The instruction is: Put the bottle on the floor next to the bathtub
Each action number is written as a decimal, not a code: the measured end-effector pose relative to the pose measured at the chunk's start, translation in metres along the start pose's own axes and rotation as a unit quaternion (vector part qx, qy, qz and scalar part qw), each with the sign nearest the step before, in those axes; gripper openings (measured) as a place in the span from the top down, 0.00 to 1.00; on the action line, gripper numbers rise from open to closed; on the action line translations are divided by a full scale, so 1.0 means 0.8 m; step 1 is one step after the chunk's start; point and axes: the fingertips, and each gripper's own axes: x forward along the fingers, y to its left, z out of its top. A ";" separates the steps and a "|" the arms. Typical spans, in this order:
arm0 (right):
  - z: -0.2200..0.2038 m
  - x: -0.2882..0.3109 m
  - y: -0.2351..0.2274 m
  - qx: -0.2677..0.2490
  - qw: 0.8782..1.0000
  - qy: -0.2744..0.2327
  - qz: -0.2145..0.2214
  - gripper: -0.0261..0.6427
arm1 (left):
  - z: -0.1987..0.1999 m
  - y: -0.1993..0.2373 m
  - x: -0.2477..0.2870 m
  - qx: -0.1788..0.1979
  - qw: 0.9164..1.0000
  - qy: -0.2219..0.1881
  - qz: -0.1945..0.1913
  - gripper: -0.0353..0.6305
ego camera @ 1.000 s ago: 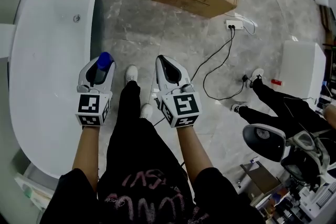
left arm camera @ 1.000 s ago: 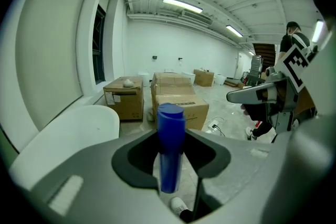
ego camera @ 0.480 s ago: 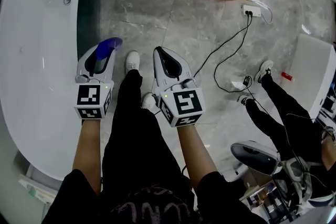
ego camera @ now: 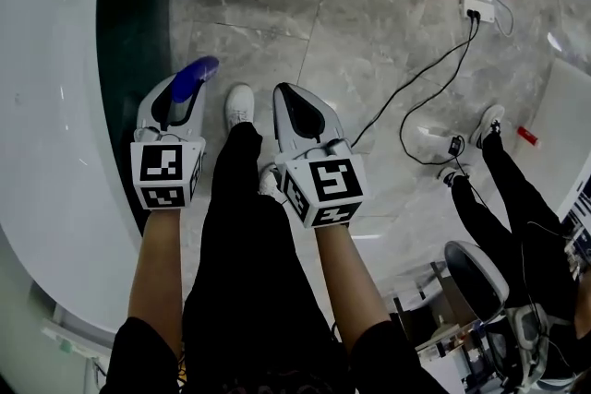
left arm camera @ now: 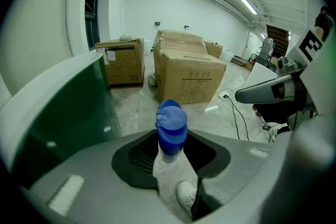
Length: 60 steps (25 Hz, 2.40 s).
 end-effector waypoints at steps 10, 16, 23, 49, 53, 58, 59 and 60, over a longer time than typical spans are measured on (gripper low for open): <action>-0.093 0.092 -0.042 0.014 0.998 0.068 0.000 0.93 | -0.093 0.018 0.094 -0.027 0.999 0.038 -0.008 0.72; -0.137 0.136 -0.057 0.012 0.995 0.096 0.000 0.93 | -0.136 0.027 0.145 -0.034 0.998 0.047 -0.013 0.72; -0.186 0.170 -0.066 0.012 0.993 0.116 0.003 0.93 | -0.174 0.038 0.190 -0.039 0.998 0.049 -0.011 0.72; -0.305 0.259 -0.094 0.014 0.989 0.149 0.010 0.93 | -0.302 0.080 0.293 -0.070 0.995 0.068 0.018 0.72; -0.309 0.260 -0.093 0.016 0.989 0.149 0.012 0.93 | -0.300 0.076 0.294 -0.058 0.996 0.063 0.014 0.72; -0.317 0.258 -0.094 0.010 0.989 0.150 0.012 0.93 | -0.302 0.073 0.296 -0.057 0.996 0.062 0.009 0.72; -0.318 0.257 -0.094 0.010 0.989 0.150 0.012 0.93 | -0.302 0.073 0.296 -0.055 0.997 0.062 0.008 0.72; -0.317 0.258 -0.093 0.011 0.989 0.149 0.013 0.93 | -0.302 0.074 0.296 -0.053 0.997 0.063 0.007 0.72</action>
